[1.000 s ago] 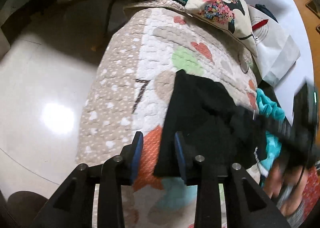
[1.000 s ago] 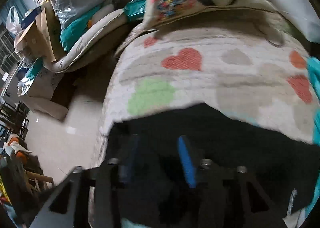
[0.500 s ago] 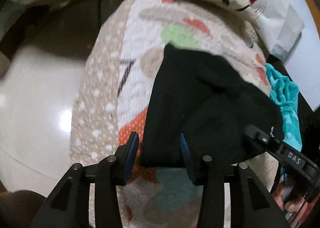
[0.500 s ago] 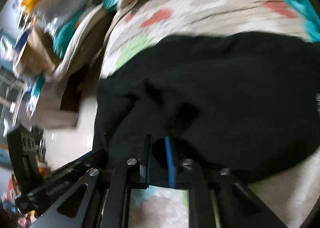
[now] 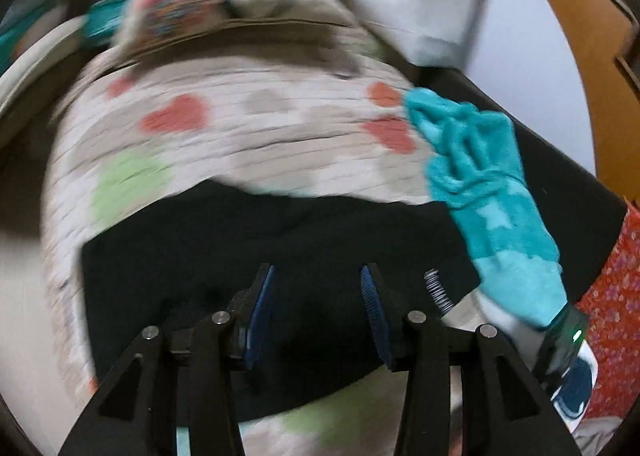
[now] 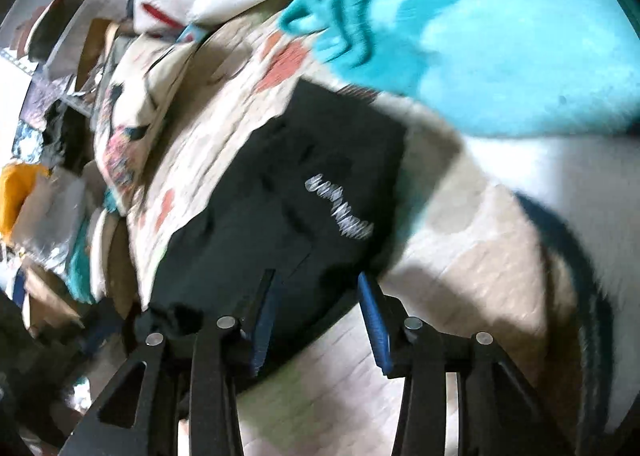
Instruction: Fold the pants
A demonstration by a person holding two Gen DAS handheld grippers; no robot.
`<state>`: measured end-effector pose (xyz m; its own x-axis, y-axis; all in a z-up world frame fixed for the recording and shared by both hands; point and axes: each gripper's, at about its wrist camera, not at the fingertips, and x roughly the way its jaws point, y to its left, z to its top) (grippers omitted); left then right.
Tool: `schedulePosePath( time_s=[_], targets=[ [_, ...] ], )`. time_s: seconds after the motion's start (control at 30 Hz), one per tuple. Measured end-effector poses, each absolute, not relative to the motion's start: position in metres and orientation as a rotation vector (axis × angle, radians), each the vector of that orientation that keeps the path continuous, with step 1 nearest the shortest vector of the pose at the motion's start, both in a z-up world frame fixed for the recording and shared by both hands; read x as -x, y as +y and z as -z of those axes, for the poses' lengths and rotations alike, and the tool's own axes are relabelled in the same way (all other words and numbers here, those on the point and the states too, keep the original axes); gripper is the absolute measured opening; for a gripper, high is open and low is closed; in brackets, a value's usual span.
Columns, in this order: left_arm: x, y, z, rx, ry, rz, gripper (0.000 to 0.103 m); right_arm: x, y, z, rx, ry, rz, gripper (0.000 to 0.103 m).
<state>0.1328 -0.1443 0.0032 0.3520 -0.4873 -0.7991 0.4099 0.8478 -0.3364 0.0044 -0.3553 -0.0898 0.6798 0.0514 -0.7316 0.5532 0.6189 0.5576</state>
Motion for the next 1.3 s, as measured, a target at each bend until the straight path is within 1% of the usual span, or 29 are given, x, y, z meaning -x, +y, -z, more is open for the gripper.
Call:
schedulePosePath(
  time_s=[0.1,0.27,0.33,0.37,0.4,0.43,0.47,0.53,0.57,0.6,0.63,0.67,0.73,0.9,1.03,1.13,1.2,1.3],
  targets=[
    [-0.136,-0.213,0.0,-0.026,1.063,0.66,0.043,-0.006,-0.366,0.1,-0.908,0.774,0.351,0.046],
    [-0.153,-0.291,0.022,-0.144,1.112,0.774,0.043,-0.013,-0.374,0.109,-0.936,0.761,0.352,0.046],
    [-0.161,-0.321,0.032,-0.181,1.127,0.82,0.043,-0.015,-0.375,0.111,-0.942,0.751,0.352,0.048],
    [-0.163,-0.331,0.037,-0.204,1.133,0.843,0.045,-0.015,-0.375,0.112,-0.939,0.75,0.351,0.051],
    [-0.165,-0.344,0.043,-0.226,1.144,0.86,0.054,-0.016,-0.375,0.112,-0.934,0.748,0.347,0.053],
    [-0.167,-0.358,0.051,-0.256,1.164,0.876,0.058,-0.016,-0.374,0.111,-0.929,0.745,0.344,0.057],
    [-0.168,-0.367,0.058,-0.291,1.181,0.88,0.06,-0.018,-0.373,0.111,-0.916,0.745,0.339,0.059],
    [-0.166,-0.382,0.07,-0.381,1.2,0.883,0.06,-0.021,-0.377,0.113,-0.921,0.761,0.345,0.053],
    [-0.164,-0.386,0.071,-0.422,1.184,0.874,0.051,-0.022,-0.379,0.113,-0.923,0.771,0.331,0.05],
    [-0.162,-0.387,0.071,-0.457,1.168,0.868,0.032,-0.024,-0.381,0.111,-0.922,0.779,0.314,0.047],
    [-0.162,-0.387,0.07,-0.476,1.161,0.862,0.026,-0.028,-0.381,0.11,-0.922,0.791,0.278,0.031],
    [-0.163,-0.383,0.067,-0.465,1.168,0.872,0.016,-0.03,-0.381,0.109,-0.914,0.802,0.259,0.024],
    [-0.165,-0.369,0.055,-0.405,1.165,0.897,0.013,-0.031,-0.378,0.102,-0.879,0.797,0.245,0.022],
    [-0.169,-0.314,0.018,-0.268,1.104,0.904,0.011,-0.032,-0.354,0.071,-0.72,0.746,0.194,0.021],
    [-0.175,-0.239,-0.014,-0.08,1.059,0.86,0.011,-0.031,-0.311,0.038,-0.512,0.703,0.118,0.021],
    [-0.177,-0.179,-0.029,0.045,1.03,0.825,0.011,-0.032,-0.266,0.018,-0.335,0.683,0.046,0.021],
    [-0.181,-0.142,-0.033,0.107,1.015,0.798,0.011,-0.036,-0.231,0.011,-0.225,0.68,-0.003,0.021],
    [-0.186,-0.08,-0.025,0.201,1.016,0.734,0.011,-0.042,-0.182,0.013,-0.064,0.699,-0.082,0.021]
  ],
)
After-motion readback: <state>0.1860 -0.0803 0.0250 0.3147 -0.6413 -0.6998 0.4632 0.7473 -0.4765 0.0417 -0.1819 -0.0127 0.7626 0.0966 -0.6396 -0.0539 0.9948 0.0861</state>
